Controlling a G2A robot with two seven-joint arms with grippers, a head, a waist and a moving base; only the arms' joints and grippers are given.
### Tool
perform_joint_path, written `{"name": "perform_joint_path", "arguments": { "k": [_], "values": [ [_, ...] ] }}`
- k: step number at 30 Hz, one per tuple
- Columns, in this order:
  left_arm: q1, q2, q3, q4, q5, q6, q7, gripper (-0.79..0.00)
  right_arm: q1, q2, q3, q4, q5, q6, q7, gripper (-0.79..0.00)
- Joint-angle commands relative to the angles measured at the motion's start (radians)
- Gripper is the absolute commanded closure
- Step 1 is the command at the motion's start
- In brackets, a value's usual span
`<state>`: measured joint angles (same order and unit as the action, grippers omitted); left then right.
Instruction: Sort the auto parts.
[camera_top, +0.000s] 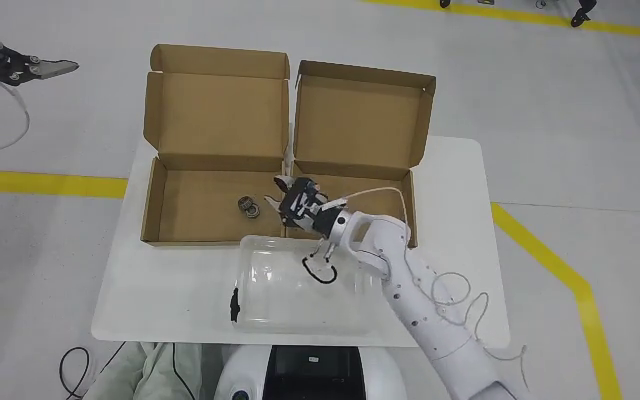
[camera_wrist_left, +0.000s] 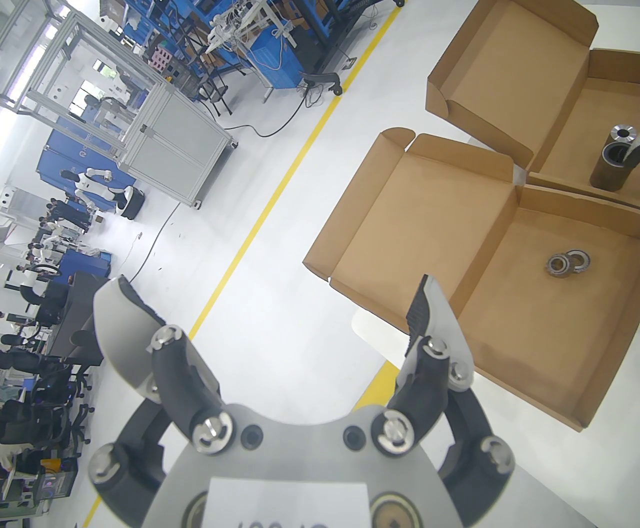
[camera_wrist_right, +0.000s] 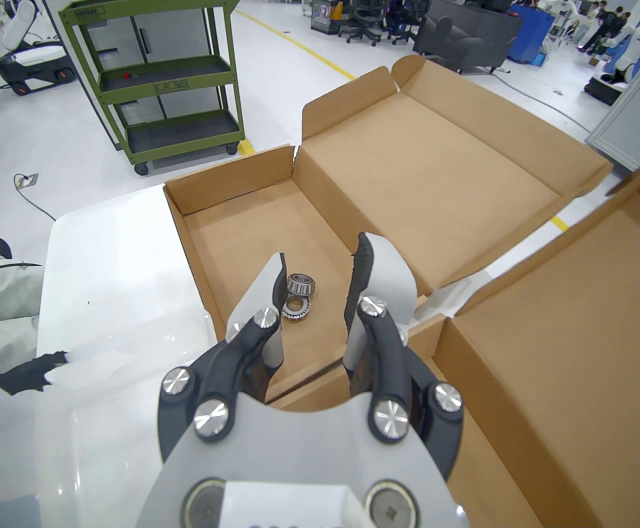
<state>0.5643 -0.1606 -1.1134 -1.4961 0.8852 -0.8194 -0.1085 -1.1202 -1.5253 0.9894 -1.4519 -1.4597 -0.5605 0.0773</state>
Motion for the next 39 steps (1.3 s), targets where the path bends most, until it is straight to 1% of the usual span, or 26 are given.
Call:
{"name": "perform_joint_path", "arguments": {
  "k": [1, 8, 12, 16, 27, 34, 37, 39],
  "values": [
    [0.000, 0.000, 0.000, 0.000, 0.000, 0.000, 0.000, -0.785, -0.046, 0.013, 0.029, -0.038, -0.025, -0.003, -0.025, -0.219],
    [0.000, 0.000, 0.000, 0.000, 0.000, 0.000, 0.000, -0.785, -0.169, 0.045, 0.106, -0.145, -0.069, 0.006, -0.083, -0.215],
    [0.000, 0.000, 0.000, 0.000, 0.000, 0.000, 0.000, -0.785, -0.228, 0.061, 0.146, -0.200, -0.083, 0.016, -0.094, -0.234],
    [0.000, 0.000, 0.000, 0.000, 0.000, 0.000, 0.000, -0.785, -0.291, 0.075, 0.188, -0.254, -0.088, 0.031, -0.106, -0.256],
    [0.000, 0.000, 0.000, 0.000, 0.000, 0.000, 0.000, -0.785, -0.483, 0.113, 0.327, -0.410, -0.095, 0.067, -0.161, -0.256],
    [0.000, 0.000, 0.000, 0.000, 0.000, 0.000, 0.000, -0.785, -0.622, 0.132, 0.411, -0.507, -0.096, 0.106, -0.211, -0.271],
    [0.000, 0.000, 0.000, 0.000, 0.000, 0.000, 0.000, -0.785, -0.678, 0.139, 0.447, -0.544, -0.094, 0.124, -0.231, -0.314],
    [0.000, 0.000, 0.000, 0.000, 0.000, 0.000, 0.000, -0.785, -0.715, 0.143, 0.467, -0.565, -0.091, 0.138, -0.244, -0.360]
  ]
}}
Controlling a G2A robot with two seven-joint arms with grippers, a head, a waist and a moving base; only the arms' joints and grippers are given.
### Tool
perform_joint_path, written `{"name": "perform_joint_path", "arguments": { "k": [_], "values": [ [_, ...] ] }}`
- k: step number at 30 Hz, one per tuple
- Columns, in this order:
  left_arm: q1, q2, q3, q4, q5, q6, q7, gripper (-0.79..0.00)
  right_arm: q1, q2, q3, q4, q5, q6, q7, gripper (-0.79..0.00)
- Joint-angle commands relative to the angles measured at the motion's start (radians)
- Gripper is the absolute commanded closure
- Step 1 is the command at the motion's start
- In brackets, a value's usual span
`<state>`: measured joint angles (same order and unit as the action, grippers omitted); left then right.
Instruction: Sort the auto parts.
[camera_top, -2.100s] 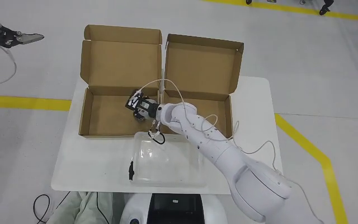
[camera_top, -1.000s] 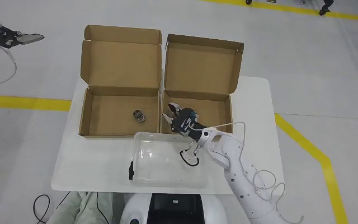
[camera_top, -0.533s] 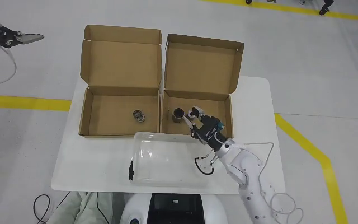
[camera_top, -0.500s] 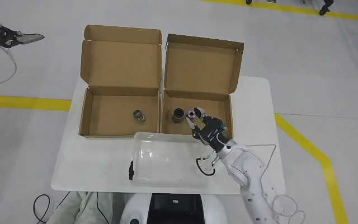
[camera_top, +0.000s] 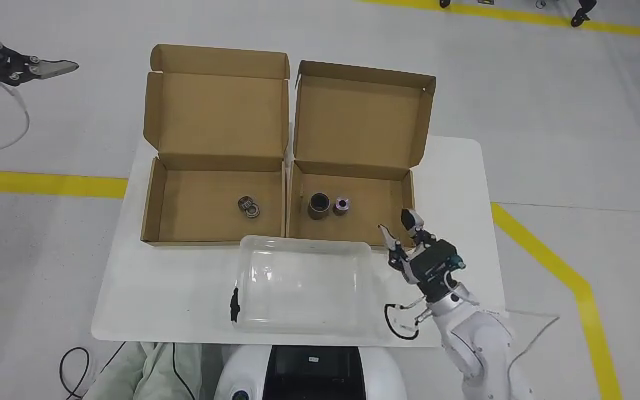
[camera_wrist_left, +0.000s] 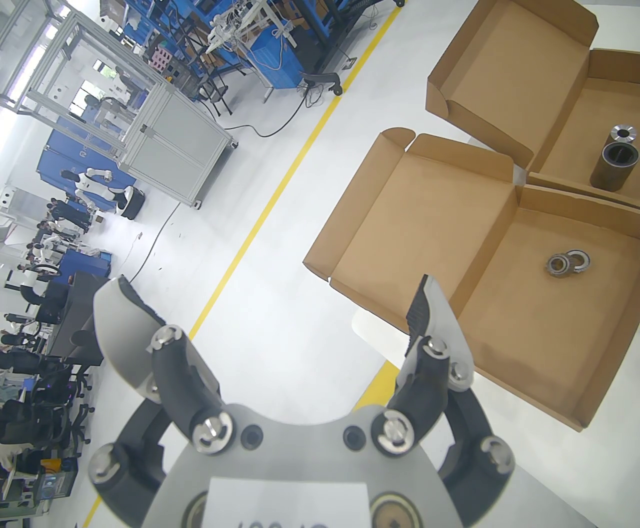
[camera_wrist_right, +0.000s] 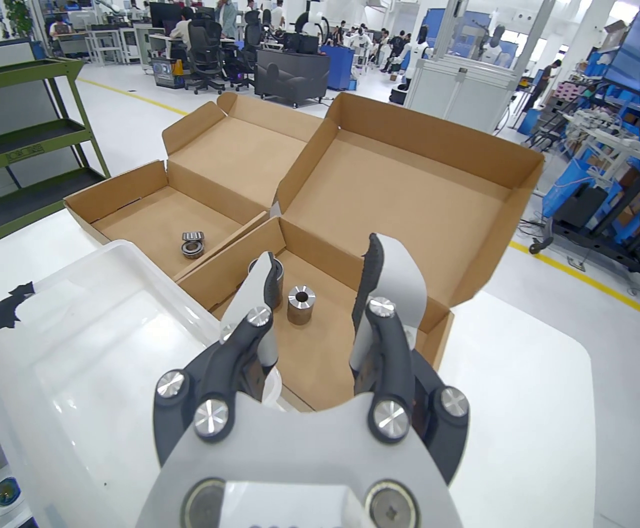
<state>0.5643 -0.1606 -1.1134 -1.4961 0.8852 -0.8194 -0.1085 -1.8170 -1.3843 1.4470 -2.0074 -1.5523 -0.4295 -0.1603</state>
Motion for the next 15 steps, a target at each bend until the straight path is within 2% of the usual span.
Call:
{"name": "perform_joint_path", "arguments": {
  "k": [1, 2, 4, 6, 9, 15],
  "values": [
    [0.000, 0.000, 0.000, 0.000, 0.000, 0.000, 0.000, -0.785, -0.035, 0.003, 0.020, -0.019, 0.003, 0.014, -0.014, -0.419],
    [0.000, 0.000, 0.000, 0.000, 0.000, 0.000, 0.000, -0.785, -0.052, 0.005, 0.032, -0.026, 0.005, 0.022, -0.023, -0.474],
    [0.000, 0.000, 0.000, 0.000, 0.000, 0.000, 0.000, -0.785, -0.082, 0.008, 0.053, -0.039, 0.011, 0.035, -0.035, -0.523],
    [0.000, 0.000, 0.000, 0.000, 0.000, 0.000, 0.000, -0.785, -0.111, 0.011, 0.066, -0.052, 0.018, 0.047, -0.051, -0.653],
    [0.000, 0.000, 0.000, 0.000, 0.000, 0.000, 0.000, -0.785, -0.152, 0.014, 0.086, -0.069, 0.023, 0.072, -0.082, -0.773],
    [0.000, 0.000, 0.000, 0.000, 0.000, 0.000, 0.000, -0.785, -0.235, 0.018, 0.122, -0.102, 0.030, 0.126, -0.142, -0.785]
  ]
}}
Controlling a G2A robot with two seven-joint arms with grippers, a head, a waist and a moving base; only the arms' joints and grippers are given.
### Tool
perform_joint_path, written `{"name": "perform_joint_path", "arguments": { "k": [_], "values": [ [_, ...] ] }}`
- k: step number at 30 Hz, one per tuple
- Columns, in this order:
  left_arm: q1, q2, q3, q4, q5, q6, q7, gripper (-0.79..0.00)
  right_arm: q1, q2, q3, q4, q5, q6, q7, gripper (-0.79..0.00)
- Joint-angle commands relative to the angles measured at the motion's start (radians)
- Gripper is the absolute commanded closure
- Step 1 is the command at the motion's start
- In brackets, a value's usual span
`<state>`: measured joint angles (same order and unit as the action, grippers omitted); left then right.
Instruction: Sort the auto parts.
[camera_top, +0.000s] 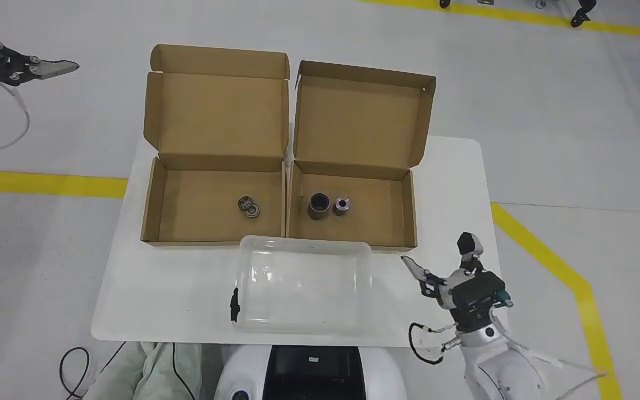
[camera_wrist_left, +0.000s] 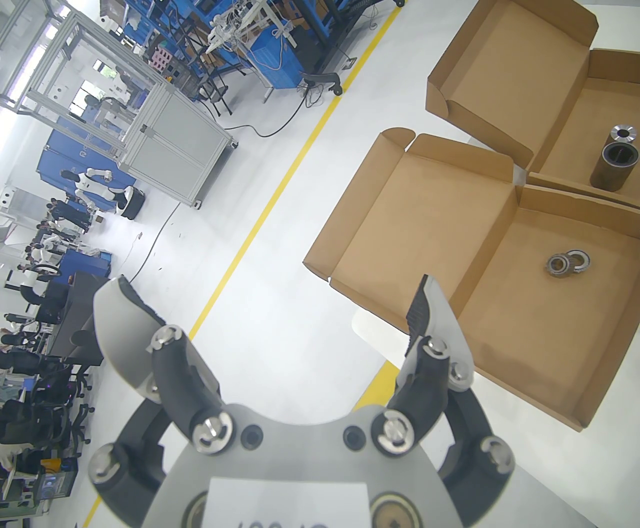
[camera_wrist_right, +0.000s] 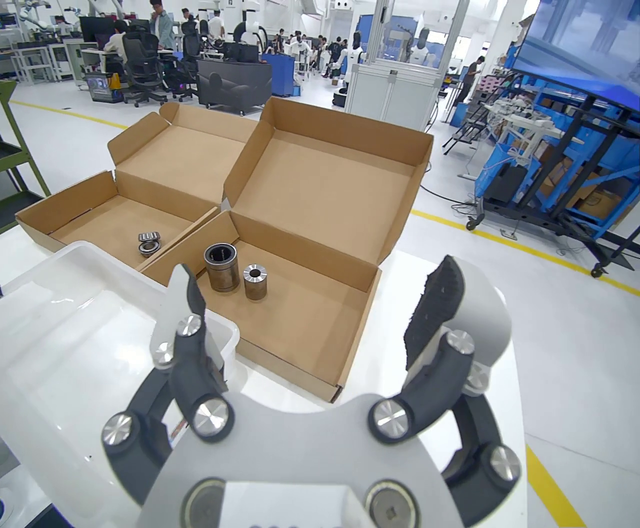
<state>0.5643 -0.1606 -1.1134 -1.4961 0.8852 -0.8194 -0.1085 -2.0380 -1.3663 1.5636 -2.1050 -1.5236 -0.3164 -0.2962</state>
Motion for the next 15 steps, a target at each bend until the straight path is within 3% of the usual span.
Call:
{"name": "perform_joint_path", "arguments": {
  "k": [1, 15],
  "values": [
    [0.000, 0.000, 0.000, 0.000, 0.000, 0.000, 0.000, -0.785, -0.027, 0.001, 0.010, -0.009, 0.004, 0.021, -0.016, -0.785],
    [0.000, 0.000, 0.000, 0.000, 0.000, 0.000, 0.000, -0.785, -0.167, 0.005, 0.050, -0.046, 0.023, 0.121, -0.132, -0.785]
  ]
}}
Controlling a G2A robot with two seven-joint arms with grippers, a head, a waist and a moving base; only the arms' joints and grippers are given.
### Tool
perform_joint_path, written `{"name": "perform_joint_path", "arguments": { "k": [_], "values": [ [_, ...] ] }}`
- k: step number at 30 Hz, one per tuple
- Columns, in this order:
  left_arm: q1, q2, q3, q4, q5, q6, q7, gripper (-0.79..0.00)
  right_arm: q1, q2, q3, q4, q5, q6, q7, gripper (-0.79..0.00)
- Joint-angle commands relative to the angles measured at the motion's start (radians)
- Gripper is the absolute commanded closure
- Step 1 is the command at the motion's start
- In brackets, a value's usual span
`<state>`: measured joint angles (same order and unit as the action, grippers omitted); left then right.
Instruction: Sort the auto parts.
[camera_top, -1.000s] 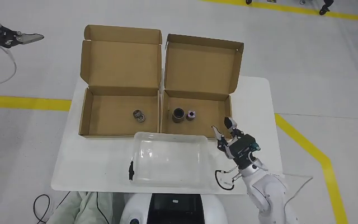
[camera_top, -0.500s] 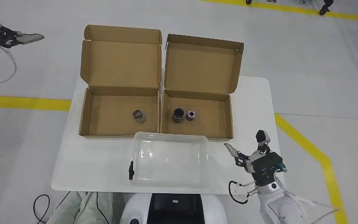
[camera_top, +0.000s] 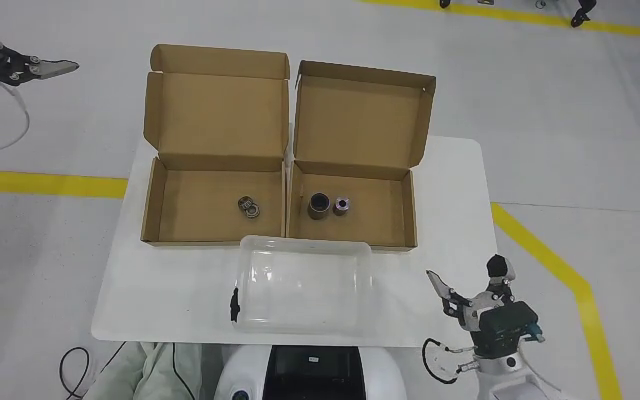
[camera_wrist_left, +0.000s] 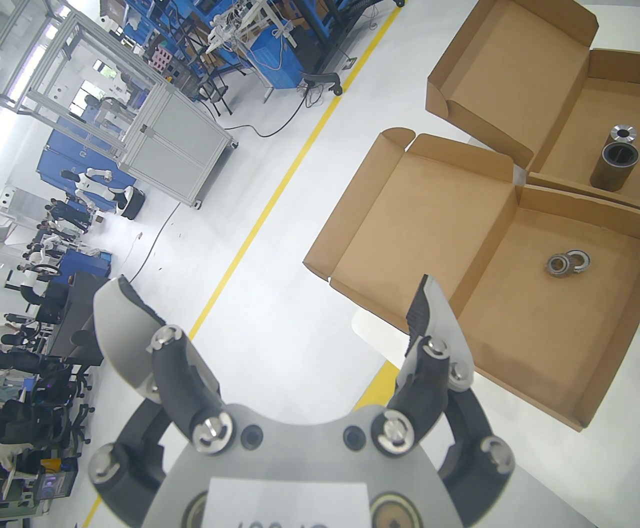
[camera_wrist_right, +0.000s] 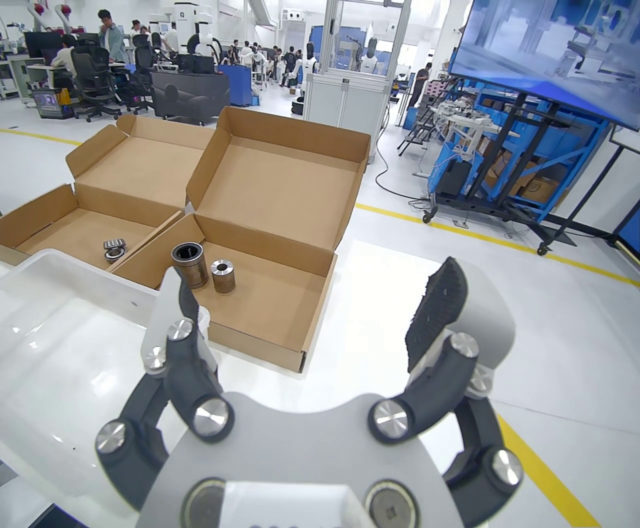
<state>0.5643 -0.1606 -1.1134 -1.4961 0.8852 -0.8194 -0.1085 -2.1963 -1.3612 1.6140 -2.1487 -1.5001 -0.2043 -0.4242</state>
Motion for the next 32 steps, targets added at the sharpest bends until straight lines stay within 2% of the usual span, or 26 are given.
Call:
{"name": "perform_joint_path", "arguments": {
  "k": [1, 9, 32],
  "values": [
    [0.000, 0.000, 0.000, 0.000, 0.000, 0.000, 0.000, -0.785, -0.016, 0.000, -0.002, -0.005, 0.000, 0.017, -0.008, -0.785],
    [0.000, 0.000, 0.000, 0.000, 0.000, 0.000, 0.000, -0.785, -0.043, 0.001, 0.000, -0.010, 0.008, 0.051, -0.031, -0.785],
    [0.000, 0.000, 0.000, 0.000, 0.000, 0.000, 0.000, -0.784, -0.043, 0.001, 0.000, -0.010, 0.008, 0.051, -0.031, -0.785]
  ]
}}
